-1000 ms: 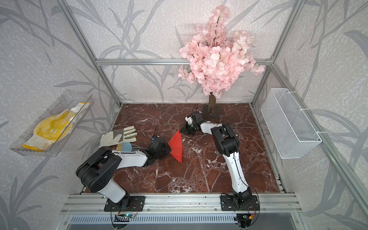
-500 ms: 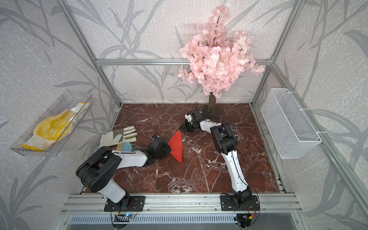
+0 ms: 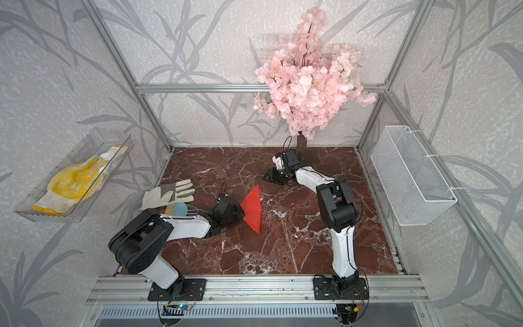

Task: Fold the square paper diagonally
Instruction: Fold the paper at the center of the board.

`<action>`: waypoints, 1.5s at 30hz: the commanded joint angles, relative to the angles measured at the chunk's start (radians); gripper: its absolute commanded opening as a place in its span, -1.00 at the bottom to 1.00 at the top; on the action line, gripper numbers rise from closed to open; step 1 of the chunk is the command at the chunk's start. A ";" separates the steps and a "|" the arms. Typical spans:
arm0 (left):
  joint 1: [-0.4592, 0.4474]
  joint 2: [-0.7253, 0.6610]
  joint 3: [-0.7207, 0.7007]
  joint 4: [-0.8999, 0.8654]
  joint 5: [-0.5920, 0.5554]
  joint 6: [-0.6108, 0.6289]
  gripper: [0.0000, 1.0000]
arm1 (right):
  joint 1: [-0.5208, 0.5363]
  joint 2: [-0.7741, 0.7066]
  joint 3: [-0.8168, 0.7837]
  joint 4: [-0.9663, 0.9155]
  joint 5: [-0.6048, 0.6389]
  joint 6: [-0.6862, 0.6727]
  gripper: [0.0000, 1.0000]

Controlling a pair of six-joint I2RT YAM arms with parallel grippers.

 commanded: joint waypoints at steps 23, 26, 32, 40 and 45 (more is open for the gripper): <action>-0.053 0.077 0.016 -0.124 0.007 -0.018 -1.00 | 0.291 0.062 -0.025 -0.326 0.462 -0.331 0.14; -0.049 0.060 0.020 -0.148 -0.001 0.000 -0.85 | 0.295 0.078 -0.023 -0.347 0.471 -0.343 0.14; -0.011 0.025 0.036 -0.189 0.054 0.055 -0.58 | 0.299 0.106 -0.036 -0.374 0.473 -0.369 0.10; 0.120 0.044 0.080 -0.208 0.333 0.170 -0.53 | 0.299 0.116 -0.055 -0.370 0.465 -0.384 0.08; 0.181 0.097 0.162 -0.338 0.469 0.297 -0.54 | 0.299 0.121 -0.060 -0.362 0.461 -0.384 0.08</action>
